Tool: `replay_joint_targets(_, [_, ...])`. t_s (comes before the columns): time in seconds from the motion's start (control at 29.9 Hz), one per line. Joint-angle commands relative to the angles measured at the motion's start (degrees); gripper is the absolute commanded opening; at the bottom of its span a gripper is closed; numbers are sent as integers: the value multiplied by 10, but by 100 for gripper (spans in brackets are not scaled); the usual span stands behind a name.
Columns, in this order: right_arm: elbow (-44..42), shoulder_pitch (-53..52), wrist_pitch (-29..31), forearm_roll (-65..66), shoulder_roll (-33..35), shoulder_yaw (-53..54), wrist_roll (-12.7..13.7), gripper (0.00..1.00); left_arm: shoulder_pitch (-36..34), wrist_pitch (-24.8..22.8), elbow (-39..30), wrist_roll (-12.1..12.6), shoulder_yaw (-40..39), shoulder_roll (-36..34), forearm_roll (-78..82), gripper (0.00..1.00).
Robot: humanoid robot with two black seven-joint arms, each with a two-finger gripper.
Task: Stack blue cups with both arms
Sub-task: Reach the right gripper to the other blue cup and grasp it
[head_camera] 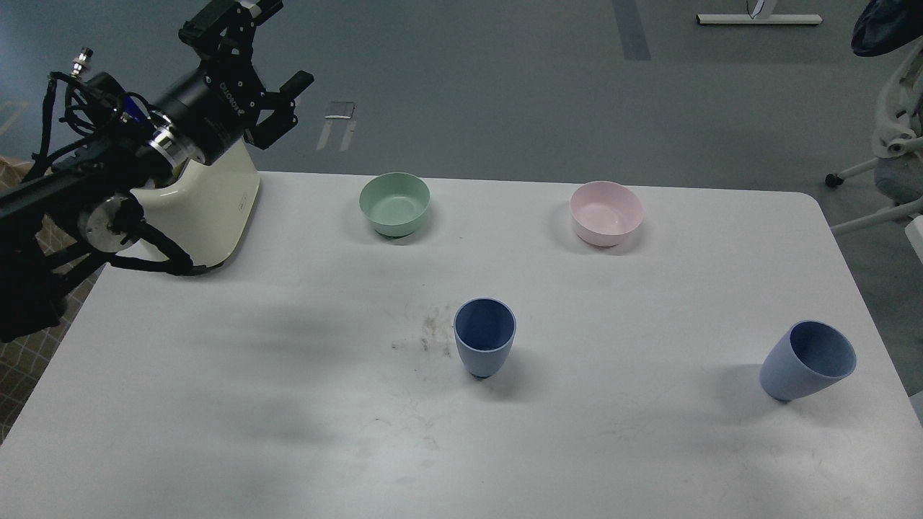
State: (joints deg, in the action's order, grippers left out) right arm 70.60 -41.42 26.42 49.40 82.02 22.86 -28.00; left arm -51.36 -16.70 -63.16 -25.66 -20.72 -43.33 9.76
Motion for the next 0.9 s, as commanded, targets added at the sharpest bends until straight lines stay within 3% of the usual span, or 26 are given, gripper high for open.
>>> replay_joint_targets(0.0, [22,0,-46,93,1,-24,0,100,18,-1,0,0,-12,4,3,98])
replay_joint_targets(0.17, [59,1,-127,177,-21,-90,0,100,39,-2,-2,-1,-28,5,5,98])
replay_joint_targets(0.37, [58,1,-167,235,-66,-149,0,100,49,-2,-4,-1,-34,6,5,98])
replay_joint_targets(0.53, [53,1,-176,243,-89,-167,0,100,56,-2,-5,-2,-37,10,6,98])
replay_joint_targets(0.87, [3,16,-194,272,-144,-172,0,90,65,-2,-7,-2,-40,14,7,98])
